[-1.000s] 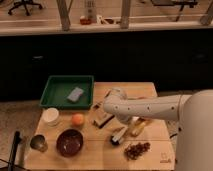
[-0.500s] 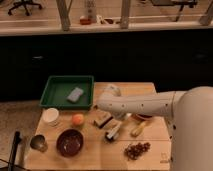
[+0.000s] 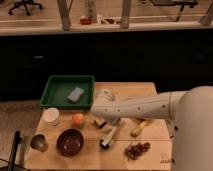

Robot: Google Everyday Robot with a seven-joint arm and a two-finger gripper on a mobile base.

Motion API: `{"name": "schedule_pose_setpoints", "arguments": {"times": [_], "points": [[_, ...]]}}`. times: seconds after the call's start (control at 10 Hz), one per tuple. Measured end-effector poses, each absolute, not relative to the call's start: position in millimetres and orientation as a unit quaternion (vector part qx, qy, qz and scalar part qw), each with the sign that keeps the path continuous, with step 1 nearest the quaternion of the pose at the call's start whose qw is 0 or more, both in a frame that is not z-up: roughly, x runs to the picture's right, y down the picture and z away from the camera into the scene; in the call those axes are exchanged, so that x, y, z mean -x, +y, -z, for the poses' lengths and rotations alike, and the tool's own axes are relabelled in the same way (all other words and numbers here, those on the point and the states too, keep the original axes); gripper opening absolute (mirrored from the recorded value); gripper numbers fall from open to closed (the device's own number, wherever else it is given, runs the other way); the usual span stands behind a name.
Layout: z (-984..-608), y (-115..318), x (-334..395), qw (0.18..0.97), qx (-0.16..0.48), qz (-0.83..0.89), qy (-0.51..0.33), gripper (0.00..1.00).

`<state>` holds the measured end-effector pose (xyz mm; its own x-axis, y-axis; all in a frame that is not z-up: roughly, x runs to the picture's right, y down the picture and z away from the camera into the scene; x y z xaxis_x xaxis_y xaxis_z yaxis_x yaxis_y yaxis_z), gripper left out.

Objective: Wipe table surface with brush

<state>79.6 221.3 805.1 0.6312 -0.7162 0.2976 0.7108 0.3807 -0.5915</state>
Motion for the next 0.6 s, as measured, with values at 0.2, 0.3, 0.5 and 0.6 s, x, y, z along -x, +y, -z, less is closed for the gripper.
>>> {"name": "schedule_pose_setpoints", "arguments": {"times": [0.2, 0.3, 0.5, 0.6], "points": [[-804, 229, -101, 0.828, 0.370, 0.420, 0.015, 0.00], [-806, 230, -115, 0.828, 0.379, 0.412, 0.024, 0.00], [-817, 225, -145, 0.828, 0.396, 0.393, 0.054, 0.00], [-821, 222, -150, 0.829, 0.399, 0.388, 0.061, 0.00]]}}
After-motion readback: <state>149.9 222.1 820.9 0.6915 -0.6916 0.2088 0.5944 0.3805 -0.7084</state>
